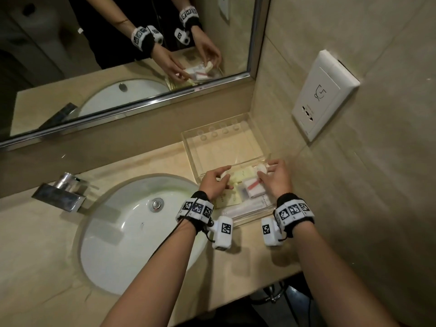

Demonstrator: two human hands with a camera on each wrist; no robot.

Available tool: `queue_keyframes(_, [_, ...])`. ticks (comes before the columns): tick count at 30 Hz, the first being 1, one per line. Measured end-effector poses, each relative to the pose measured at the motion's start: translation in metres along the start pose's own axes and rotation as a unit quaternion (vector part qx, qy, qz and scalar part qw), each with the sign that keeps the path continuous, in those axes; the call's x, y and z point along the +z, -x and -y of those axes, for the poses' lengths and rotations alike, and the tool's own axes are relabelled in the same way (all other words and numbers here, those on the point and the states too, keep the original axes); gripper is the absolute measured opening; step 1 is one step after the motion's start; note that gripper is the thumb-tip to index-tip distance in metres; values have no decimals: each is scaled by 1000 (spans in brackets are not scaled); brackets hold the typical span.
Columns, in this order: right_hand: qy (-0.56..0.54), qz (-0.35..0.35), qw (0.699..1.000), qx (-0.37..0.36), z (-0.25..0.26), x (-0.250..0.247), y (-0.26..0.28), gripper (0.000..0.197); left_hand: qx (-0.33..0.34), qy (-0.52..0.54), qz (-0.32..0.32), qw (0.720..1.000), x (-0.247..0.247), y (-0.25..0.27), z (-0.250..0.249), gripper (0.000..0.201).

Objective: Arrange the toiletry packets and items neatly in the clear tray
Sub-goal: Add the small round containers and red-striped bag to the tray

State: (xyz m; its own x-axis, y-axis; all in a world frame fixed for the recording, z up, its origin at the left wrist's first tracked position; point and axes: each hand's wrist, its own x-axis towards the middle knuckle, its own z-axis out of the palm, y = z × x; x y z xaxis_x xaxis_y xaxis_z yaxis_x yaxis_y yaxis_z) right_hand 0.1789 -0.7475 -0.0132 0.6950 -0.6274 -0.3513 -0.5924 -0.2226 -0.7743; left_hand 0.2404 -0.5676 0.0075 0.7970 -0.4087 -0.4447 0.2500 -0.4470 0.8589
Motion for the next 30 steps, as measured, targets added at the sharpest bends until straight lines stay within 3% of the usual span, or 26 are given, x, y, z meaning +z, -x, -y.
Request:
queue_keyframes(4, [62,-21,998,-22,3,13,-12,21,-25,32,24,999,5,-1,4,40])
queue_keyframes(10, [134,-40,990,-8,7,19,-24,17,-32,80,-16,996,8,4,4,22])
queue_keyframes(17, [189,-39,980,-35,-2,24,-30,21,-48,76,-59,994,9,-1,3,45])
queue_keyframes(25, [213,-15,967,-138,-8,20,-22,31,-80,134,-18,988,13,-9,-3,14])
queue_keyframes(30, [199,11,970,-139,-11,16,-20,28,-89,169,-24,981,15,-12,-4,18])
